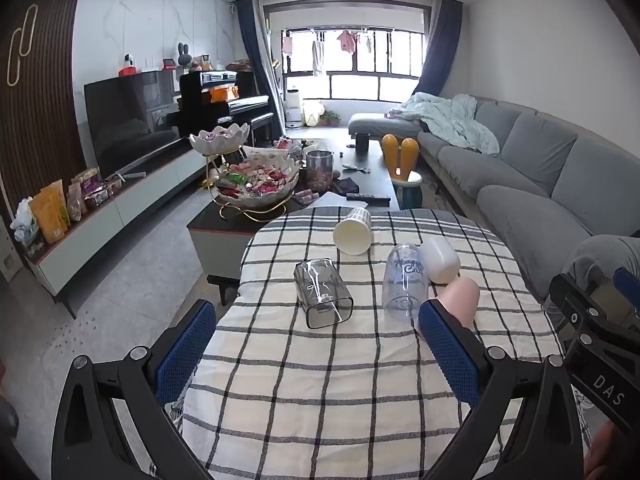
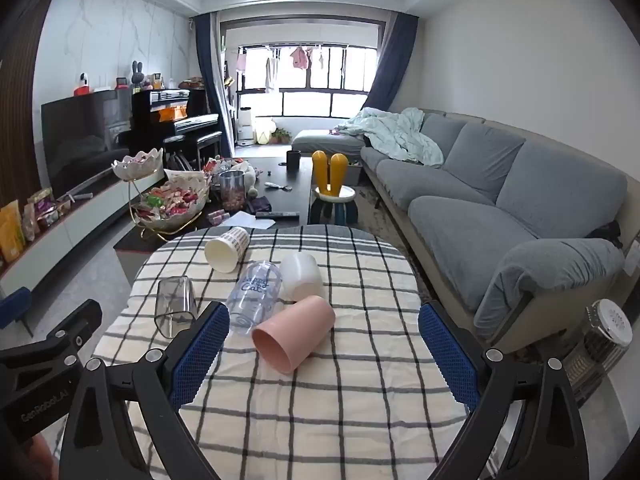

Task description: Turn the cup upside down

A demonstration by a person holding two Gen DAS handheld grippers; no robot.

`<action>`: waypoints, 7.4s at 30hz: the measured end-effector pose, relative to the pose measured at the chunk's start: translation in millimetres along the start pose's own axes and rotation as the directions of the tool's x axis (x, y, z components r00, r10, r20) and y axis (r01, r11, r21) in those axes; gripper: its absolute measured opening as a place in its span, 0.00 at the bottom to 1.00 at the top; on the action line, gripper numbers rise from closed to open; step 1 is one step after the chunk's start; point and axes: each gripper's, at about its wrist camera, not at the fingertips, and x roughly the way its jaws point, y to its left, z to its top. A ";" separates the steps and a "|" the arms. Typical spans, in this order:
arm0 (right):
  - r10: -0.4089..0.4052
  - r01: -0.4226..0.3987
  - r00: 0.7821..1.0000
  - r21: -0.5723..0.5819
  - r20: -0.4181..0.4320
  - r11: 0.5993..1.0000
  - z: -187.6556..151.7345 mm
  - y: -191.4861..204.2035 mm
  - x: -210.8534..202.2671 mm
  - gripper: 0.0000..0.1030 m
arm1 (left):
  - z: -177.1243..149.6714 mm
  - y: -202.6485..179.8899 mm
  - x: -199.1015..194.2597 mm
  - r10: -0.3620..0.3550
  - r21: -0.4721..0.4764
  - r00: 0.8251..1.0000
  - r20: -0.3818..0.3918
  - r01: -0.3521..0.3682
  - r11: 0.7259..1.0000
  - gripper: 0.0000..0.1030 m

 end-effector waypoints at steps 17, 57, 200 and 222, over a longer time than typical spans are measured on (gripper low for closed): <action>0.004 -0.004 1.000 0.005 -0.011 1.000 -0.1 -2.0 1.8 0.93 | -0.2 -4.0 1.4 0.006 0.014 1.000 0.003 -0.006 1.000 1.00; 0.012 -0.011 0.999 0.018 -0.036 1.000 -0.7 -1.9 1.1 0.93 | -5.2 -2.1 4.6 -0.003 0.021 1.000 -0.015 0.003 1.000 1.00; 0.123 -0.020 0.877 0.219 -0.464 0.975 30.9 -91.7 151.5 0.93 | 13.7 -107.8 172.8 -0.182 -0.009 0.737 -0.651 0.232 0.973 0.62; 0.100 0.029 0.793 0.201 -0.601 0.979 -71.7 -120.1 112.0 0.93 | -94.5 -132.5 159.7 -0.214 -0.080 0.635 -0.742 0.233 0.969 0.64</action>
